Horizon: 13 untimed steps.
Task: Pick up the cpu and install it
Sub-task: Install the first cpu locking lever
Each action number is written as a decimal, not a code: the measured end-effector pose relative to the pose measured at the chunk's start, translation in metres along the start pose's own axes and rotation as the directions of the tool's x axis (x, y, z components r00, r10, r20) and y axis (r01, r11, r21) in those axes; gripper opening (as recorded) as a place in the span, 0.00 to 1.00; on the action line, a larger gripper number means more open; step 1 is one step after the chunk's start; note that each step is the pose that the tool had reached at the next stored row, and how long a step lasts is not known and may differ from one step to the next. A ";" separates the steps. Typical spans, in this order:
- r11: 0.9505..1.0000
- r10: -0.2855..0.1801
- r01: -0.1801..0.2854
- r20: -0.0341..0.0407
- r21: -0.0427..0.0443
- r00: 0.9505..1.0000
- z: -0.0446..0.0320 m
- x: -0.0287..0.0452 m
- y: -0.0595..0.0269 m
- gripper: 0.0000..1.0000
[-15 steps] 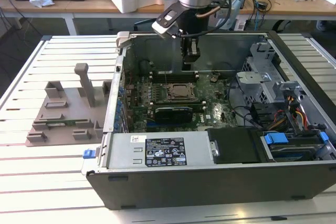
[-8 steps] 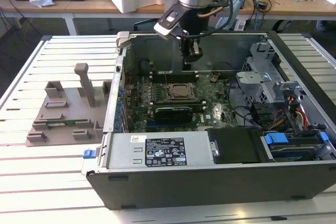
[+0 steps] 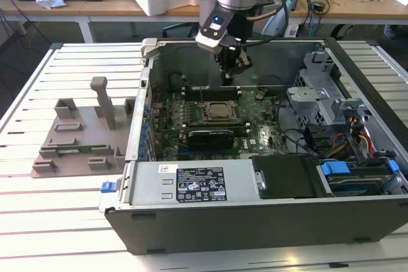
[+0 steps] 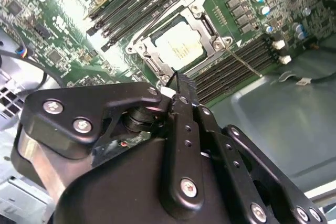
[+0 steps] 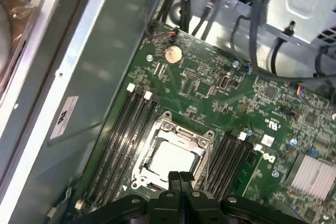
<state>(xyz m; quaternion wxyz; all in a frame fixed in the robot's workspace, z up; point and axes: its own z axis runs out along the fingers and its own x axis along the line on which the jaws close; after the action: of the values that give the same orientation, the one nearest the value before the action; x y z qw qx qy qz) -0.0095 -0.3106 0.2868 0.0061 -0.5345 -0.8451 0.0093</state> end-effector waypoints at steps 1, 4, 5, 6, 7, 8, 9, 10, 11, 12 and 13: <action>1.000 -0.012 0.012 0.000 0.000 1.000 0.0000 0.0000 0.0000 0.11; 0.998 -0.061 0.061 0.001 0.000 0.998 0.0000 0.0000 0.0000 0.11; 0.997 -0.074 0.074 0.002 0.000 0.997 0.0000 0.0000 0.0000 0.11; 0.996 -0.092 0.092 0.002 0.000 0.996 0.0000 0.0000 0.0000 0.11; 0.994 -0.105 0.105 0.002 0.000 0.994 0.0000 0.0000 0.0000 0.11; 0.993 -0.120 0.120 0.003 0.000 0.993 0.0000 0.0000 0.0000 0.11; 0.991 -0.134 0.134 0.003 0.000 0.991 0.0000 0.0000 0.0000 0.11; 0.988 -0.153 0.153 0.003 0.000 0.988 0.0000 0.0000 0.0000 0.11; 0.982 -0.189 0.189 0.004 0.000 0.982 0.0000 0.0000 0.0000 0.11; 0.975 -0.222 0.222 0.005 0.001 0.975 0.0000 0.0000 0.0000 0.11; 0.970 -0.241 0.241 0.005 0.001 0.970 0.0000 0.0000 0.0000 0.11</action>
<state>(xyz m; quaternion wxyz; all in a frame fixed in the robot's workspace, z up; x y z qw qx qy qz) -0.0095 -0.3106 0.2868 0.0049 -0.4278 -0.9038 0.0100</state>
